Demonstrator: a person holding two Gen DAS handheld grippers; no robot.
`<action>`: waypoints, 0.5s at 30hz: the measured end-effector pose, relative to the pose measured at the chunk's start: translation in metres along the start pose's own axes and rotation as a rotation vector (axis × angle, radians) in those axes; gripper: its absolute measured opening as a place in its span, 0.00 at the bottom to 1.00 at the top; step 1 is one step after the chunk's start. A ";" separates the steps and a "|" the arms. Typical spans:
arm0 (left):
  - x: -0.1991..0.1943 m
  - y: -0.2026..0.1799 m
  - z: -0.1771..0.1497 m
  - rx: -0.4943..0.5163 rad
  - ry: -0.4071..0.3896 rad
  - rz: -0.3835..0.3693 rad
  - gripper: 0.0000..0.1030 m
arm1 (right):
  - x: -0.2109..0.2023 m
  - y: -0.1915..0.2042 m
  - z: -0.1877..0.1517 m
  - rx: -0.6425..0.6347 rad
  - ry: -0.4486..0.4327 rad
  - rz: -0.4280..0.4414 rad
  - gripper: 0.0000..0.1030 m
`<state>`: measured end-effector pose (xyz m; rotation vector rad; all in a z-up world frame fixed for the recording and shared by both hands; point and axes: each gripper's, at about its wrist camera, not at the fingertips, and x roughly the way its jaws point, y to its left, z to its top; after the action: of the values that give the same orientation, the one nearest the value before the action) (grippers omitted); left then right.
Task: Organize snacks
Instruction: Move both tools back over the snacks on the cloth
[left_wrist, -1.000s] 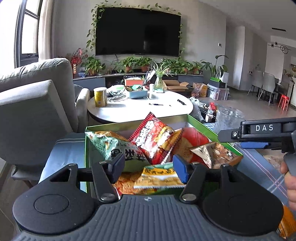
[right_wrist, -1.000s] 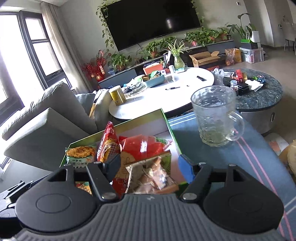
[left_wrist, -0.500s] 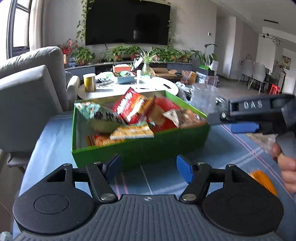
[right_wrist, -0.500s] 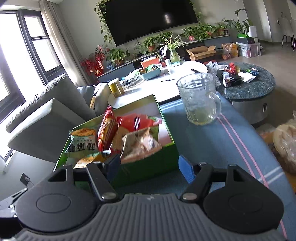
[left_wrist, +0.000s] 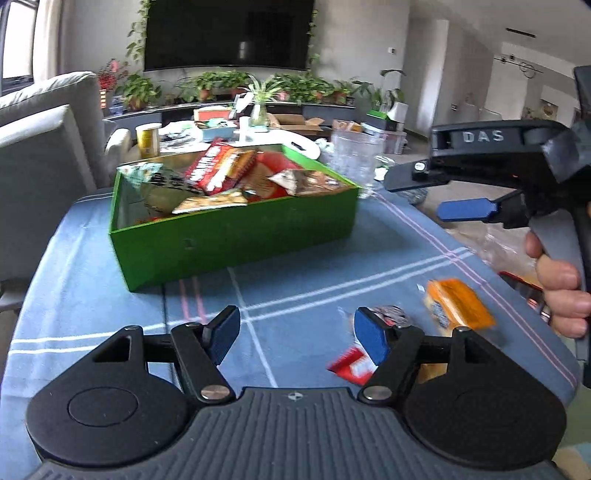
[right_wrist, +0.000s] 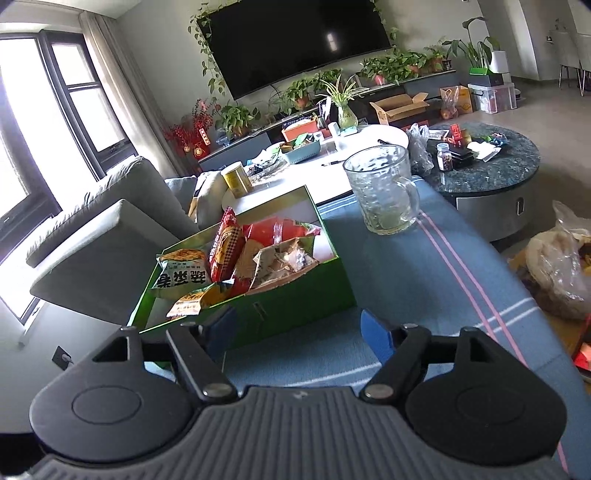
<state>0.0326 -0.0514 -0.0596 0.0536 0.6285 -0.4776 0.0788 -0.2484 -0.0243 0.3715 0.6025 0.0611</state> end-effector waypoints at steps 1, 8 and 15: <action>-0.001 -0.004 -0.002 0.007 0.004 -0.013 0.64 | -0.002 -0.001 -0.001 0.003 -0.001 -0.002 0.64; -0.001 -0.029 -0.009 0.040 0.037 -0.064 0.65 | -0.011 -0.013 -0.016 0.035 0.022 -0.012 0.64; 0.014 -0.043 -0.013 -0.025 0.124 -0.086 0.65 | -0.010 -0.025 -0.028 0.057 0.046 -0.040 0.64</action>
<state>0.0158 -0.0930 -0.0741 0.0332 0.7601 -0.5521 0.0534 -0.2642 -0.0496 0.4143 0.6585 0.0138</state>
